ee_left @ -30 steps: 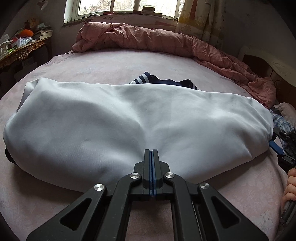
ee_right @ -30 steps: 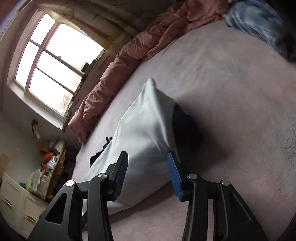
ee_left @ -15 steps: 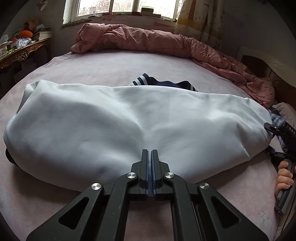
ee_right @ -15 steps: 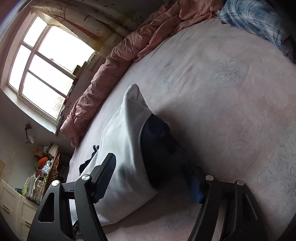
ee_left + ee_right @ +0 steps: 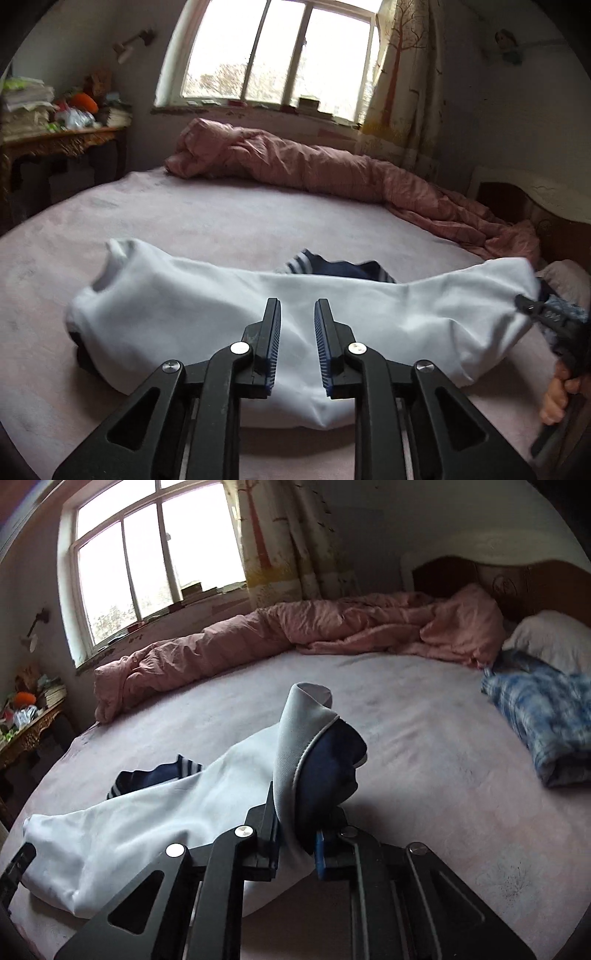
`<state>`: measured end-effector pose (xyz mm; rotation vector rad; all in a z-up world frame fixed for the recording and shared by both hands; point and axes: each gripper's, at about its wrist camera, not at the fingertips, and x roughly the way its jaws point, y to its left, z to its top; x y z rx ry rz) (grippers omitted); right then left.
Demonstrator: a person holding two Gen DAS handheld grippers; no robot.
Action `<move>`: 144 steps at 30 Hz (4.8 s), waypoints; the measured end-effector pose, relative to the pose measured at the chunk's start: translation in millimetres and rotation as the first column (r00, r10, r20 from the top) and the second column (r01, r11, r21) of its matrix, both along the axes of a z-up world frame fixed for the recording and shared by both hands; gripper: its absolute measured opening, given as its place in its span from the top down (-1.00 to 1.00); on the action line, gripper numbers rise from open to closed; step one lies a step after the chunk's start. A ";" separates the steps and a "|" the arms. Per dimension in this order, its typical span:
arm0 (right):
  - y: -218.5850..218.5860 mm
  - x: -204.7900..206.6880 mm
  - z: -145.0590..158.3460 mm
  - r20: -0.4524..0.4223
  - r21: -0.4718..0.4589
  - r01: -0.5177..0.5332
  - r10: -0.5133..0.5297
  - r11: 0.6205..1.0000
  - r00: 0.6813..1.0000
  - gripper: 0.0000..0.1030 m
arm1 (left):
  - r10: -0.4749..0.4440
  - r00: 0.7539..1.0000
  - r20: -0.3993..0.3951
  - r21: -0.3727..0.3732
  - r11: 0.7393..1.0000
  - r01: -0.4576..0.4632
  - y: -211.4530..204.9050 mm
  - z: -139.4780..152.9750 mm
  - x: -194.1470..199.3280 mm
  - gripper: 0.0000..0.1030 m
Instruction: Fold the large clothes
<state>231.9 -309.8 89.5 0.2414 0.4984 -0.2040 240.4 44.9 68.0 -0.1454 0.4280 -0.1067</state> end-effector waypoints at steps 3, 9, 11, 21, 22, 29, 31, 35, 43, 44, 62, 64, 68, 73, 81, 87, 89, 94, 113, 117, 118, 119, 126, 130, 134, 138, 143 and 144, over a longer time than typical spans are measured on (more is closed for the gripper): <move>40.9 -1.8 25.5 0.041 -0.009 -0.092 0.092 0.996 0.995 0.70 | 0.065 0.997 0.034 0.061 0.996 -0.067 7.1 2.9 -0.7 0.53; 147.0 25.3 9.7 -0.102 -0.081 -0.346 0.338 0.935 0.936 0.70 | 0.091 0.996 -0.014 -0.058 0.994 -0.091 31.4 -4.0 8.0 0.53; 167.8 37.6 -22.0 -0.191 0.001 -0.429 0.421 0.903 0.887 0.68 | 0.106 0.994 0.002 -0.030 0.994 -0.106 29.5 -3.5 6.3 0.53; 158.2 20.3 -32.3 -0.121 0.046 -0.528 0.529 0.848 0.840 0.38 | 0.041 0.998 -0.042 -0.061 0.997 -0.043 19.7 -12.3 9.0 0.43; 156.2 20.2 -30.2 -0.117 0.055 -0.544 0.547 0.837 0.829 0.30 | 0.046 0.998 -0.039 -0.059 0.997 -0.048 19.3 -12.0 7.8 0.39; 121.1 -10.1 -2.5 0.103 0.080 -0.454 0.446 0.887 0.889 0.06 | 0.046 0.999 -0.022 -0.031 0.998 -0.046 13.2 -12.1 5.2 -0.06; 108.8 -17.3 5.4 0.162 0.030 -0.346 0.337 0.938 0.928 0.01 | 0.032 0.999 -0.015 -0.012 0.999 -0.033 7.9 -12.3 3.8 -0.15; 71.6 2.4 -4.9 0.088 0.067 -0.147 0.141 0.987 0.986 -0.02 | 0.014 1.000 -0.016 -0.028 1.000 -0.014 6.9 -13.0 3.5 -0.36; 65.7 48.4 -46.6 -0.080 0.156 -0.281 0.296 0.947 0.952 -0.01 | -0.025 1.000 -0.012 -0.063 0.998 0.024 10.6 -13.5 0.7 -0.48; 70.3 49.0 -47.2 -0.076 0.155 -0.308 0.322 0.939 0.944 -0.02 | -0.038 0.999 -0.002 -0.066 0.997 0.038 9.2 -12.3 -1.4 -0.49; 52.3 50.9 -48.4 -0.082 0.276 -0.358 0.392 0.892 0.916 -0.02 | -0.380 0.924 -0.033 -0.065 0.924 0.377 -63.9 33.2 41.4 0.03; 40.8 51.3 -49.9 -0.070 0.345 -0.347 0.393 0.872 0.917 -0.02 | -0.454 0.889 -0.051 -0.087 0.889 0.449 -78.5 50.8 58.7 0.03; 22.9 49.4 -44.8 -0.055 0.346 -0.278 0.315 0.896 0.948 -0.02 | -0.394 0.894 -0.212 -0.002 0.915 0.403 -111.1 56.1 106.9 0.02; -12.1 44.0 -38.1 -0.018 0.349 -0.153 0.169 0.925 0.985 -0.02 | -0.339 0.888 -0.311 0.016 0.932 0.361 -122.5 28.4 142.4 0.22; 18.1 58.0 -52.2 -0.081 0.433 -0.332 0.403 0.838 0.911 -0.02 | -0.366 0.929 -0.058 0.000 0.930 0.367 -101.3 67.2 80.4 0.95; 52.4 49.4 -42.3 -0.124 0.178 -0.369 0.392 0.912 0.911 -0.04 | -0.199 0.964 -0.178 0.013 0.979 0.204 -72.9 42.8 101.4 0.94; 56.0 53.2 -50.7 -0.188 0.161 -0.351 0.378 0.922 0.907 -0.07 | -0.158 0.955 -0.251 -0.004 0.987 0.162 -62.3 15.8 114.9 0.93; 41.8 55.4 -58.0 -0.193 0.247 -0.333 0.383 0.910 0.903 -0.12 | -0.094 0.963 -0.253 0.082 0.990 0.118 -63.3 -27.8 118.7 0.92; 64.1 36.8 -32.1 -0.051 0.127 -0.398 0.407 0.908 0.912 -0.12 | 0.035 0.997 -0.064 0.149 0.989 -0.025 -5.7 1.8 56.3 -0.51; 70.6 28.3 -28.0 -0.019 0.061 -0.378 0.380 0.924 0.925 -0.54 | 0.077 0.996 -0.048 0.184 0.981 -0.066 22.6 11.5 37.0 -0.70; 72.3 27.6 -28.1 -0.019 0.041 -0.365 0.366 0.930 0.931 -0.59 | 0.096 0.995 -0.041 0.194 0.977 -0.086 30.1 13.2 31.7 -0.83; 75.2 27.6 -29.0 -0.027 0.007 -0.341 0.341 0.940 0.940 -0.59 | 0.121 0.992 -0.034 0.204 0.973 -0.112 37.8 13.9 26.5 -0.92; 71.2 26.7 -28.1 -0.020 0.001 -0.332 0.332 0.943 0.943 -0.67 | 0.191 0.959 -0.209 0.156 0.975 -0.160 99.0 -6.7 10.7 -0.96; 72.8 24.3 -27.7 -0.021 -0.024 -0.324 0.323 0.946 0.946 -0.67 | -0.007 0.906 -0.422 -0.349 0.924 -0.155 146.3 -35.3 -3.5 -0.96; 78.2 20.8 -25.4 -0.014 -0.043 -0.334 0.334 0.942 0.943 -0.67 | -0.056 0.881 -0.469 -0.427 0.888 -0.171 150.8 -55.4 2.5 -0.96; 85.2 16.2 -22.6 -0.004 -0.071 -0.347 0.348 0.935 0.938 -0.67 | -0.014 0.902 -0.431 -0.436 0.878 -0.195 151.2 -59.9 20.6 -0.96; 90.3 13.6 -21.9 -0.006 -0.114 -0.347 0.348 0.931 0.937 -0.67 | 0.114 0.919 -0.378 -0.347 0.903 -0.255 147.0 -63.1 43.9 -0.54; 90.3 13.8 -22.0 -0.007 -0.114 -0.349 0.350 0.930 0.937 -0.67 | 0.126 0.922 -0.367 -0.346 0.901 -0.261 145.0 -61.8 45.4 -0.46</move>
